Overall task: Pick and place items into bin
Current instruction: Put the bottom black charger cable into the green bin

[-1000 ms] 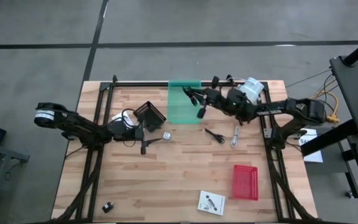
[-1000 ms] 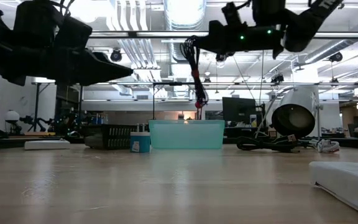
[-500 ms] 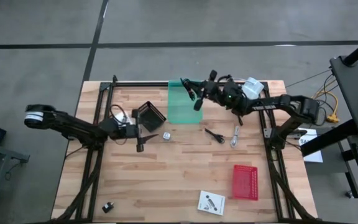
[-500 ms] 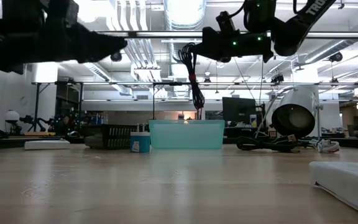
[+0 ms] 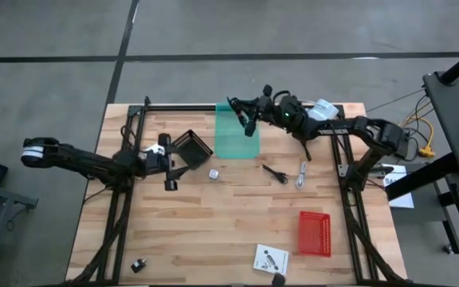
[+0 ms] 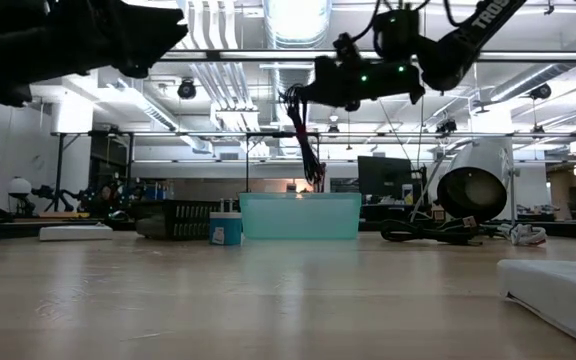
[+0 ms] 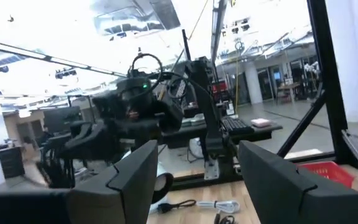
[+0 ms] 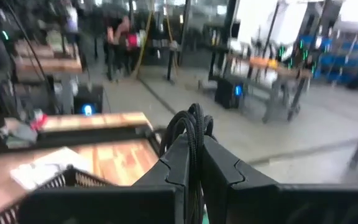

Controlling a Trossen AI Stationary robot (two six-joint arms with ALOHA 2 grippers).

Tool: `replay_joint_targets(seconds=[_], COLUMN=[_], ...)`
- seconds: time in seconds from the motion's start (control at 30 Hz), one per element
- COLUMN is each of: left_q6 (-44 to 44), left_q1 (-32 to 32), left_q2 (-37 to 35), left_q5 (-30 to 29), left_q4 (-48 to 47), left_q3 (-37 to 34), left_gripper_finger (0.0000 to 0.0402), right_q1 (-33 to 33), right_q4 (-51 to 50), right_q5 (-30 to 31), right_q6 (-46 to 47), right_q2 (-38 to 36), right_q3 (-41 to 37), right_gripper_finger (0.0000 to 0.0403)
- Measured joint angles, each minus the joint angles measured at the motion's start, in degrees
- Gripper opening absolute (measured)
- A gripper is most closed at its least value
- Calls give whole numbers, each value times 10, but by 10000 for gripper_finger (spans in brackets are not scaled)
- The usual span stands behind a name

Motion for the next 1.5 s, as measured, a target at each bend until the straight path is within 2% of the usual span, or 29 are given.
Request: replay_joint_targets(seconds=[0.37,0.7,1.03,1.2,1.5], left_q6=[0,2,5,29,30], left_q1=[0,0,0,0,0], left_q2=[-5,-5,-5,-5,-4], left_q5=[0,0,0,0,0], left_q4=[-23,-22,-22,-23,-23], left_q3=[-2,-2,-2,-3,-3], left_gripper_finger=[208,208,208,208,208], right_q1=[-8,-29,-63,-72,-74], right_q4=[-191,-297,-356,-374,-412], right_q5=[-3,-2,-9,-53,-69], right_q6=[-6,-14,31,59,62], right_q2=[54,103,130,130,130], right_q3=[145,226,246,245,245], right_gripper_finger=[13,13,13,13,13])
